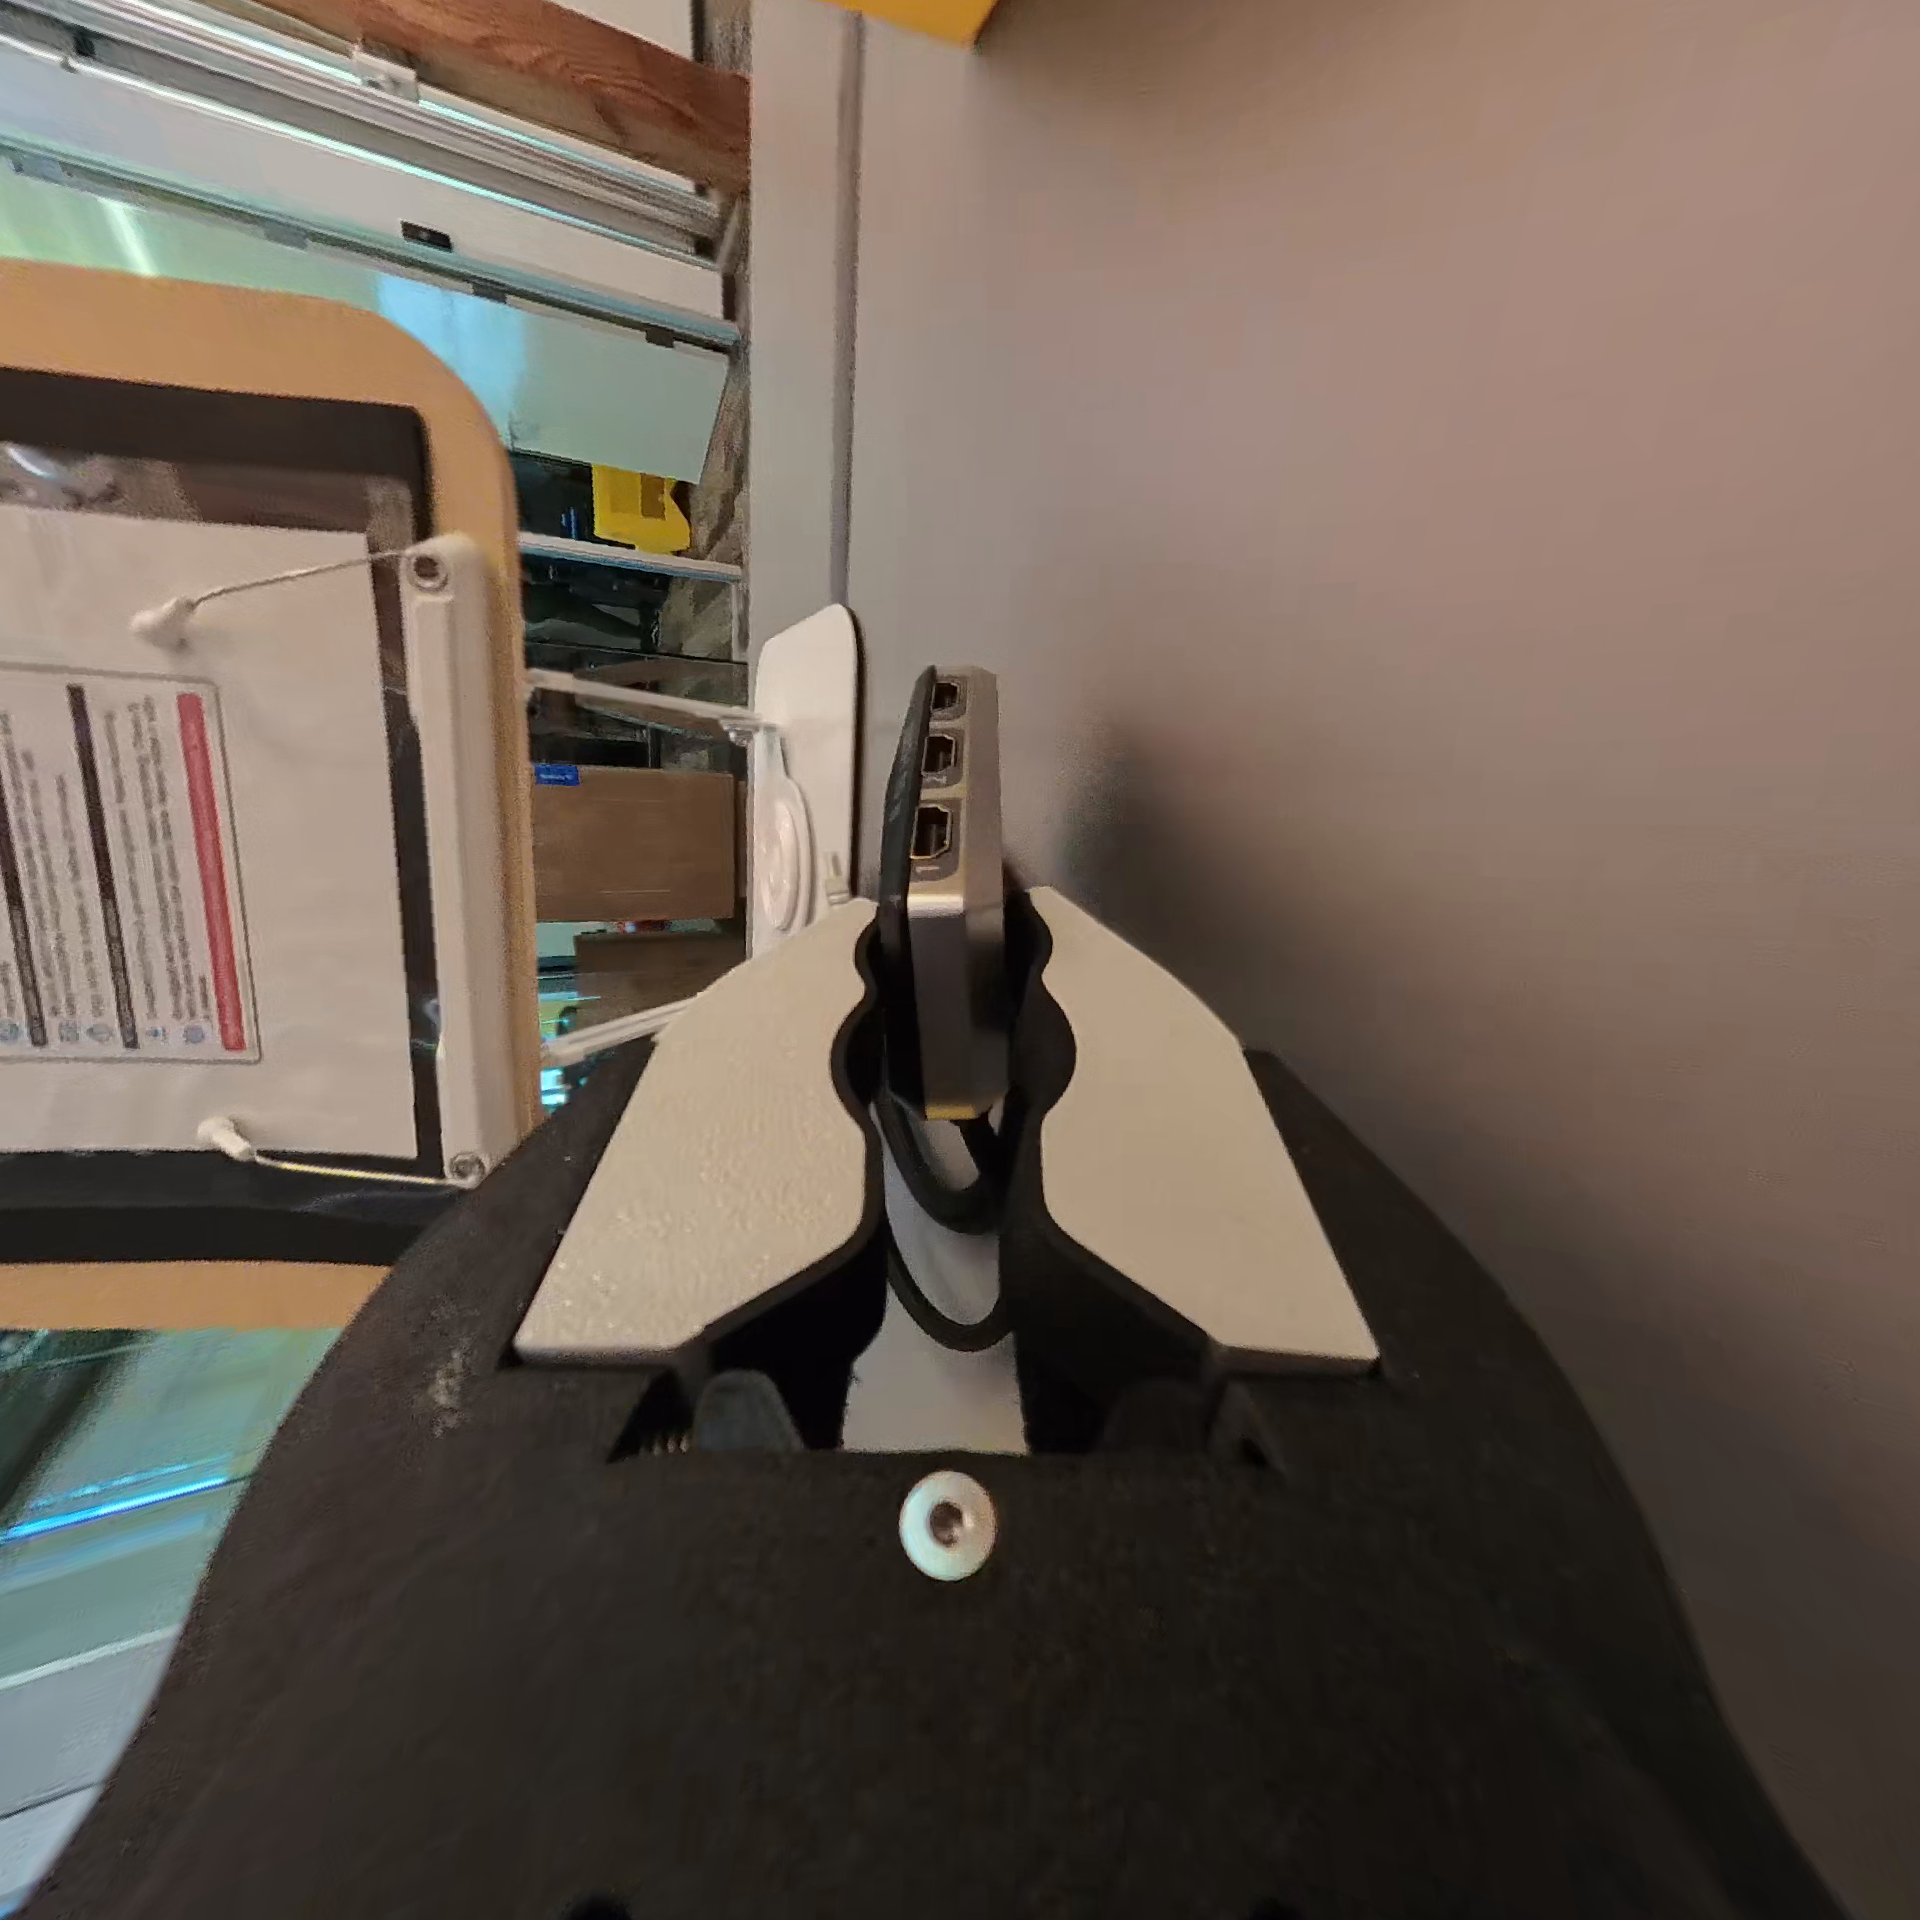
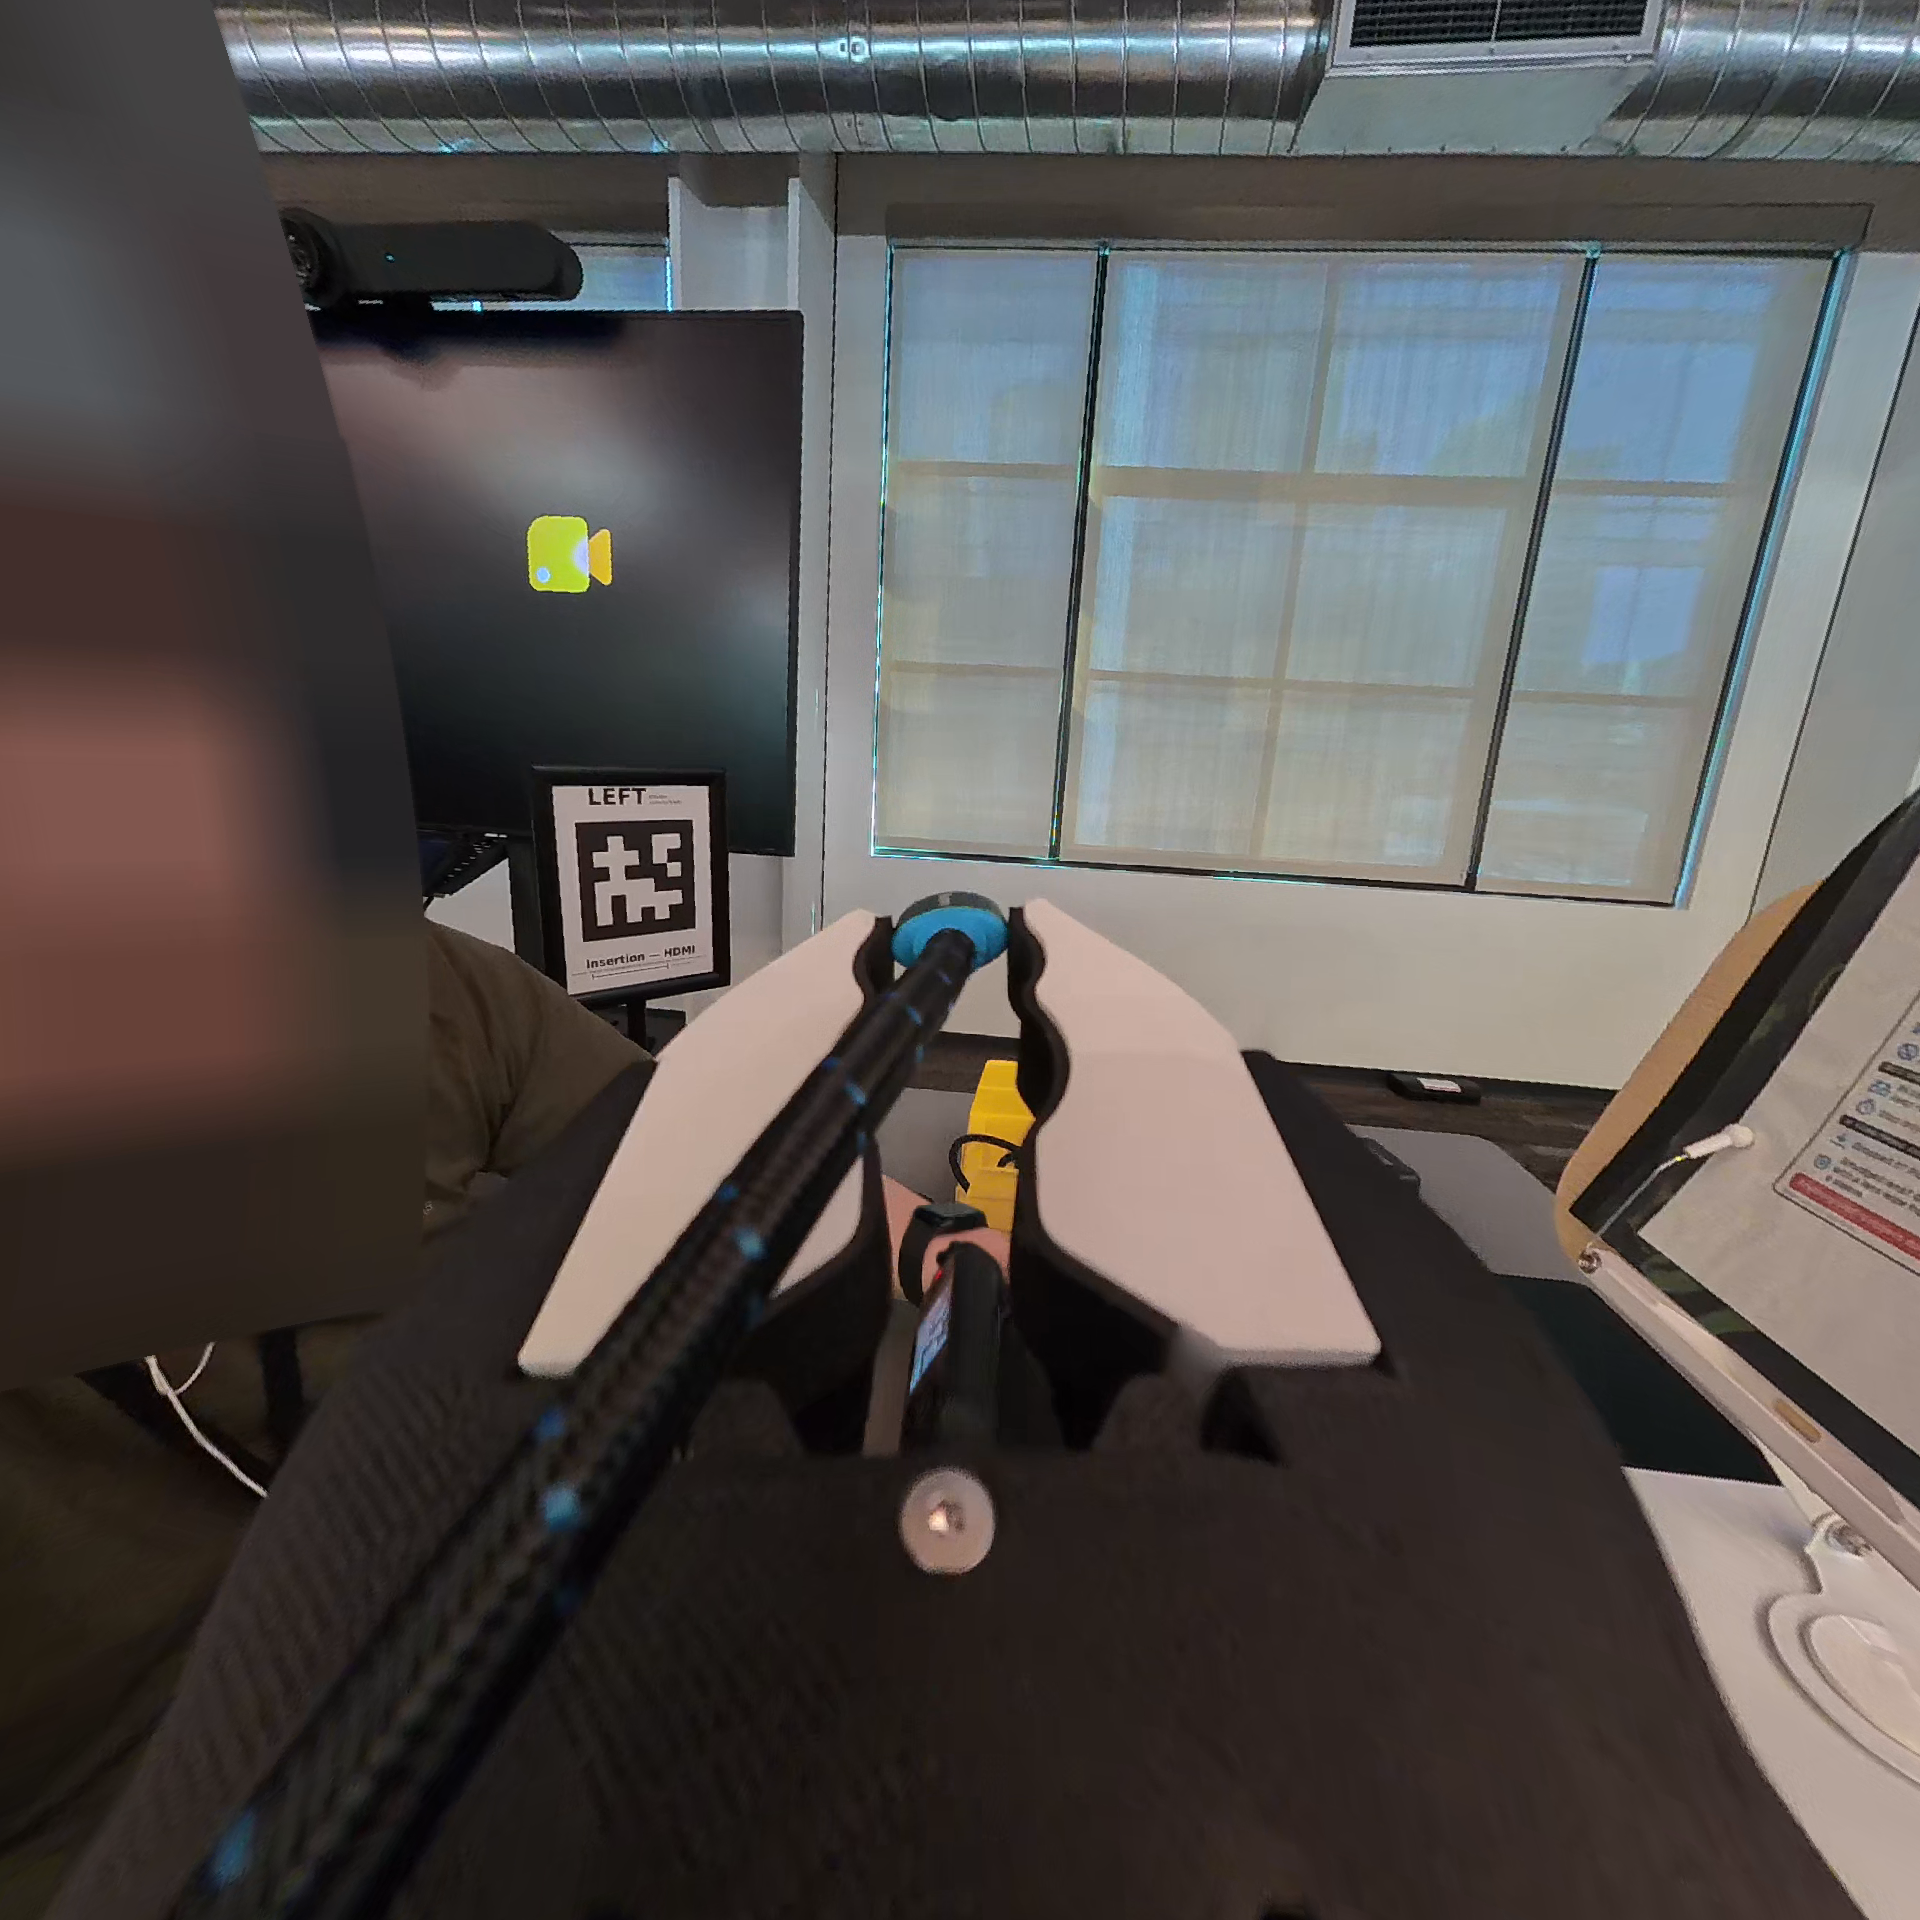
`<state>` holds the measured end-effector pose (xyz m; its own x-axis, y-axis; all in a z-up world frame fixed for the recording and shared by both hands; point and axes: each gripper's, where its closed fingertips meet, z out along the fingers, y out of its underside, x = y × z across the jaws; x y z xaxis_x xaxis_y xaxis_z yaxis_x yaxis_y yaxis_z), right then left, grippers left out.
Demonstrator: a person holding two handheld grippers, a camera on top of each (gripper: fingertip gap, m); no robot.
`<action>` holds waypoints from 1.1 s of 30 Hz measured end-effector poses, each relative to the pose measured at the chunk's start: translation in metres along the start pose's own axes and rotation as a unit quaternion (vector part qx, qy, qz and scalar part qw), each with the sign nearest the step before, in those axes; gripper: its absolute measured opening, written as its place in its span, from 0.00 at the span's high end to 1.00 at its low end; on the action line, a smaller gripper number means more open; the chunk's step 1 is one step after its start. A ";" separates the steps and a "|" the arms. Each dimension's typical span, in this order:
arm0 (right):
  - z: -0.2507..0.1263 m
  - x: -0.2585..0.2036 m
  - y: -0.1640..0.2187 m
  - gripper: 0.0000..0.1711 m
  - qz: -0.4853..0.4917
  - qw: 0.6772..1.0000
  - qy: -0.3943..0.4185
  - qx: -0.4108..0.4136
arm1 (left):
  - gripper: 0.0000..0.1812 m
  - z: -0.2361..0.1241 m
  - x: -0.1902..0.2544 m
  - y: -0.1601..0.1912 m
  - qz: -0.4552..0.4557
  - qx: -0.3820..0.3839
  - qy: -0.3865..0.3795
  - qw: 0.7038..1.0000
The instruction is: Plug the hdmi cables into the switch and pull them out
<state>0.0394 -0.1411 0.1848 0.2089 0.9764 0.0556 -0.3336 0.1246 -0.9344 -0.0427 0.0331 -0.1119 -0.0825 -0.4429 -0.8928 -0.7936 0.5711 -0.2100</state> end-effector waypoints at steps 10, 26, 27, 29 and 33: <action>0.007 0.011 0.016 0.87 0.015 1.000 0.011 -0.021 | 0.89 -0.036 -0.049 -0.001 -0.095 0.050 -0.035 0.994; 0.024 0.016 0.034 0.88 0.120 0.991 -0.052 -0.007 | 0.88 -0.114 -0.118 -0.038 -0.167 0.174 -0.122 0.963; 0.026 0.018 0.038 0.88 0.121 0.991 -0.048 -0.014 | 0.88 -0.119 -0.121 -0.040 -0.166 0.181 -0.129 0.961; 0.030 0.019 0.045 0.88 0.120 0.991 -0.044 -0.029 | 0.88 -0.128 -0.127 -0.043 -0.167 0.191 -0.140 0.957; 0.039 0.018 0.056 0.88 0.112 0.991 -0.039 -0.055 | 0.88 -0.138 -0.133 -0.046 -0.177 0.206 -0.139 0.952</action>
<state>-0.0113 -0.1092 0.1471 0.0678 0.9885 -0.1355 -0.2608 -0.1135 -0.9587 -0.0789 -0.0297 0.0712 0.3547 -0.4907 -0.7958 -0.4327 0.6684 -0.6050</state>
